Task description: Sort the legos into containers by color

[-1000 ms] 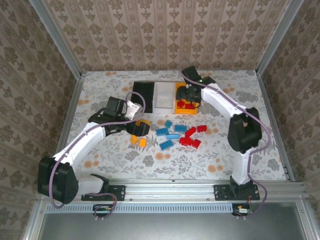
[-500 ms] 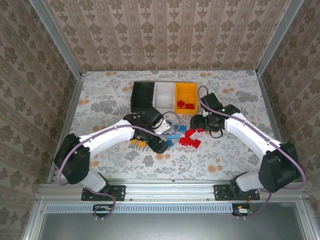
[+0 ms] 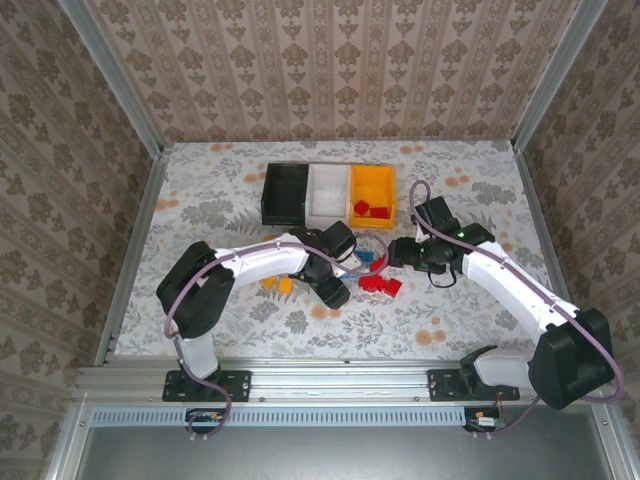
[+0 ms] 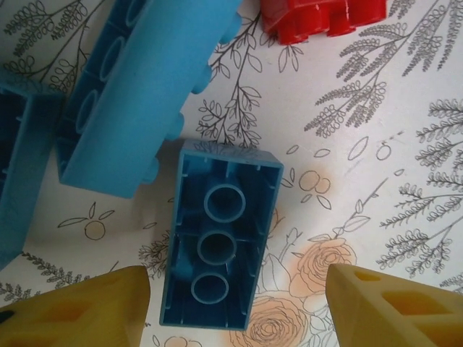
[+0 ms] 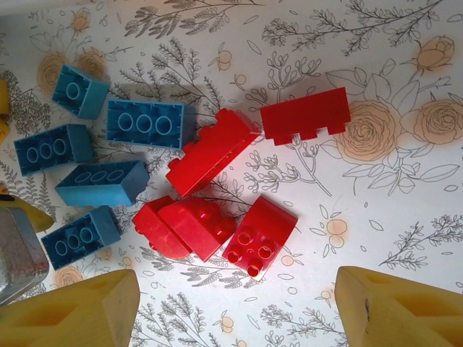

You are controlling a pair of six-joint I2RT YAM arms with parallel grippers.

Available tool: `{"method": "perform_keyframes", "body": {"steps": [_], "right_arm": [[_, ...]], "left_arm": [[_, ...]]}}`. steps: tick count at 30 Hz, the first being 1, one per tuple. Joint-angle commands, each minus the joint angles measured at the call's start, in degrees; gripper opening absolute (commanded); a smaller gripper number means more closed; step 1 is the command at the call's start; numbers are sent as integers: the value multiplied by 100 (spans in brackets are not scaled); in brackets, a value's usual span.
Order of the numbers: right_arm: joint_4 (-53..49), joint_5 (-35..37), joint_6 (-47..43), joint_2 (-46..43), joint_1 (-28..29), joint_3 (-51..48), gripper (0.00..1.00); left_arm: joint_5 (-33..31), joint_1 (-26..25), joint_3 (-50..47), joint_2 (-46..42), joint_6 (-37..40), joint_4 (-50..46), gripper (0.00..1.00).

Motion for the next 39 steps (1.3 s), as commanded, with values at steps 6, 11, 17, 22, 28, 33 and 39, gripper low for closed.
{"method": "perform_keyframes", "body": {"steps": [6,11,17,22,28,33,39], "right_arm": [[127,-184,65,3,-49,-82,73],[142,-196,94,67,-45,14,73],[145,-185,166,83,-48,101,73],[79,-154,179,74,-47,294,73],[-64,-192,189,119,-47,539,73],[-50,-287,324,-7,-43,484,73],[112,-233,394,-167,-42,281,73]], "left_arm": [[-300,-12,211,364,32,-102,64],[-453,-14,317,613,32,-157,57],[-459,-64,384,689,10,-147,42],[-271,-75,382,546,15,-191,30],[7,-85,157,-62,-128,-189,20],[417,118,-89,-968,-528,-37,17],[435,816,336,-1548,-892,49,17]]}}
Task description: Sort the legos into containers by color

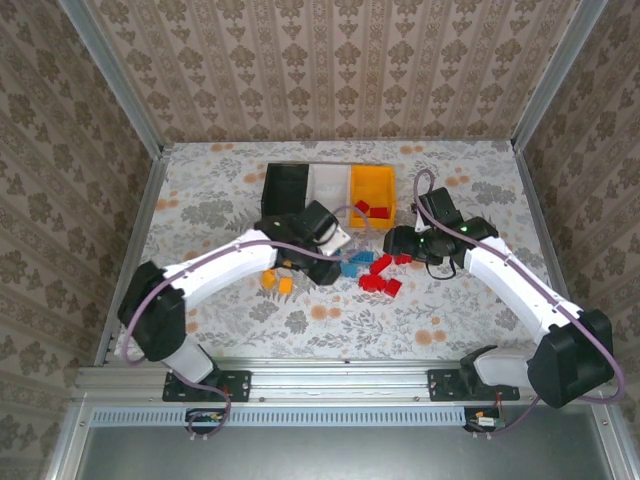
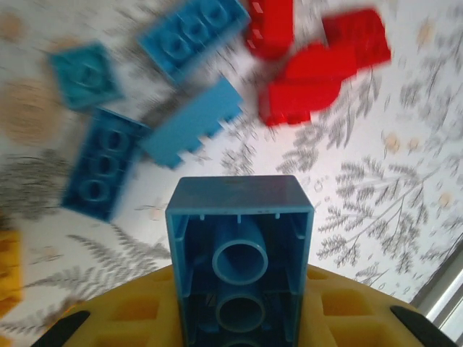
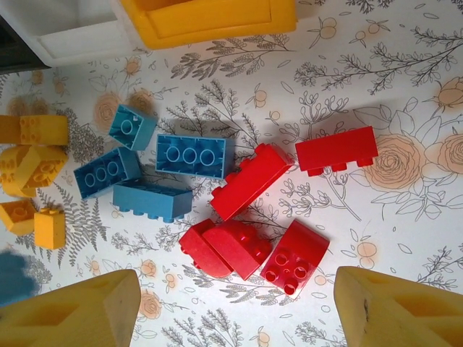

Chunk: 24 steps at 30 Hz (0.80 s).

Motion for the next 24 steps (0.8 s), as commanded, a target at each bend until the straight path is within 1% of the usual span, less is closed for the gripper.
{"method": "perform_keyframes", "body": {"steps": [1,3,6,8,12,18,24], "right_arm": [[41,-95,156,-168,-17,-154,73],[149,-190,183,-117,-12,-225,73],[220,-242,124,81,-14,-231,73],[200,-253,100,173,-17,-224,72],[265,-238,114,80,-16,-380,73],[130,-213,67,-24,-14,-505,73],[-201,-68,-83,-87,-12,-556,73]], "left_arm": [[60,434,456,30,-359,-9,17],[3,692,1052,363,-340,-230,17],[-163,943,1884,1008,-158,-468,17],[-235,1089,2434,1497,-54,-587,17],[-484,1303,3541,2517,108,-898,17],[-668,1406,4878,3793,319,-1378,17],[-775,1432,5503,4526,390,-1591,17]]}}
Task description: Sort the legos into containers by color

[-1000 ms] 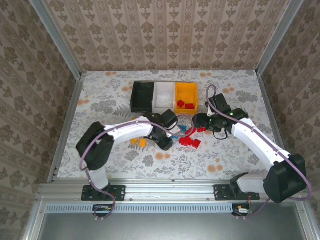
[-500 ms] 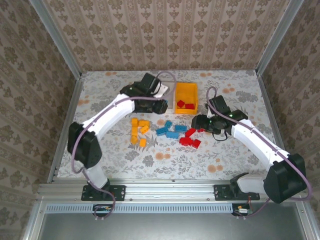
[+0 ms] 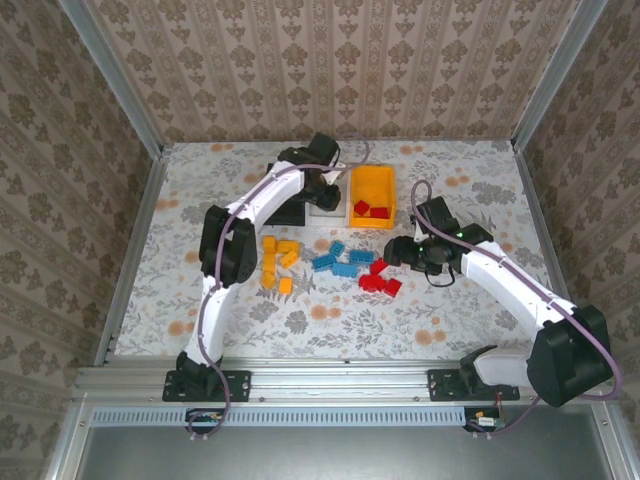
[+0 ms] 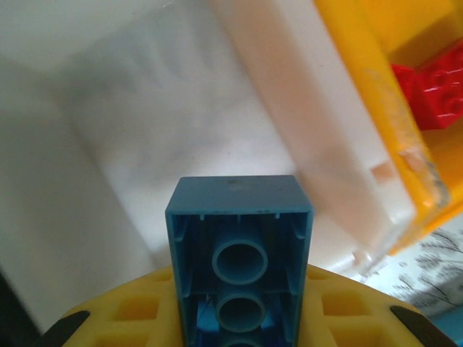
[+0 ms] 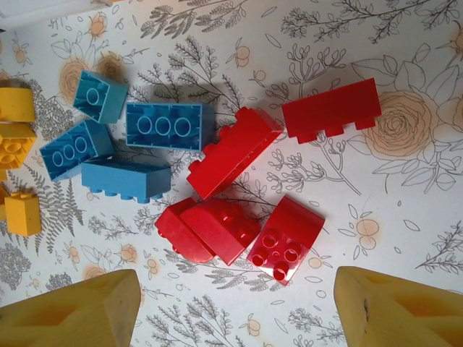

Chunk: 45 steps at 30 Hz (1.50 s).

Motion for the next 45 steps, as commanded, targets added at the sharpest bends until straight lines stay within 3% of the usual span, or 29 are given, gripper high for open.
{"method": "perform_keyframes", "body": {"steps": [1,6,13,17,25,31,36,40,45], "right_arm": [[-359,143,-153,-173,-12,-126,73],[-552,484,-162,-110,-11,-324,73],[-472,457,-68,98,-17,-115,73],[-407,291,14,122,-8,-14,73],[-368,253,93,-34,46,-30,72],[-198,137,166,-2,152,-87,73],[-5,28,189,185,283,-98,72],[81,20,216,325,474,-74,72],[90,81,235,355,699,-102,72]], "left_arm": [[-120,29,398,223,171,-422,17],[-152,29,477,402,148,-413,18],[-101,46,477,311,146,-422,29],[-58,55,451,204,142,-431,45],[-22,34,-318,-853,-86,-102,64],[-585,-258,-2417,-2790,-568,202,67],[-668,-506,-4746,-4344,-1606,427,64],[-832,-938,-5971,-5008,-2269,634,64],[-851,-1214,-6922,-5169,-2758,1022,63]]}}
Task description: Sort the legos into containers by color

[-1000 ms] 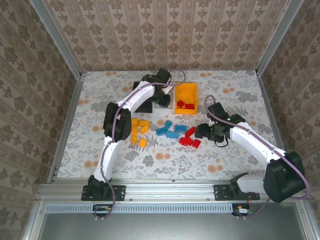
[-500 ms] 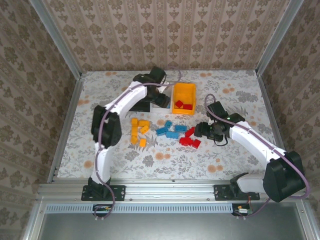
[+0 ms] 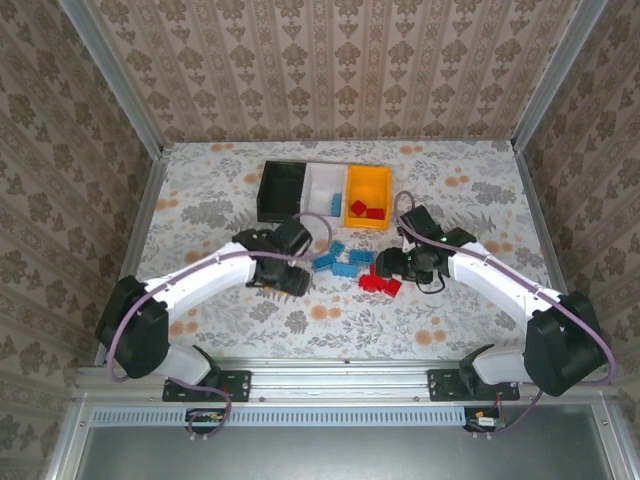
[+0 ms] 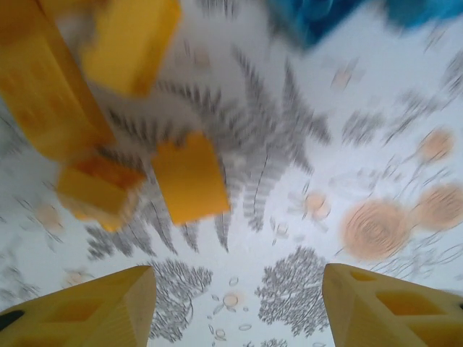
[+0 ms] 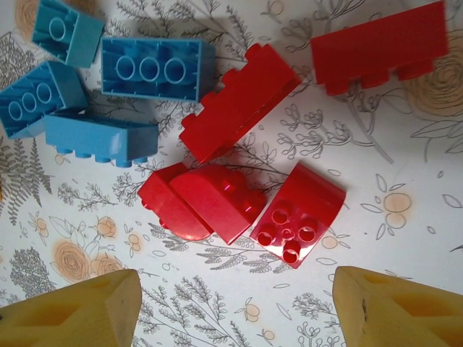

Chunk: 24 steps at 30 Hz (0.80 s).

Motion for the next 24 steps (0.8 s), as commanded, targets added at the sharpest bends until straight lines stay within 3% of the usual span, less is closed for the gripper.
{"method": "perform_keyframes", "body": {"steps": [1,24], "right_arm": [[22,-6,120,-34,119,26,72],[215,73,175,166,165,-192,72]], "left_arm": [[-180,-51,-298,-149,-631,361,63],[-194,299,-237,684,-336,669,60]]}}
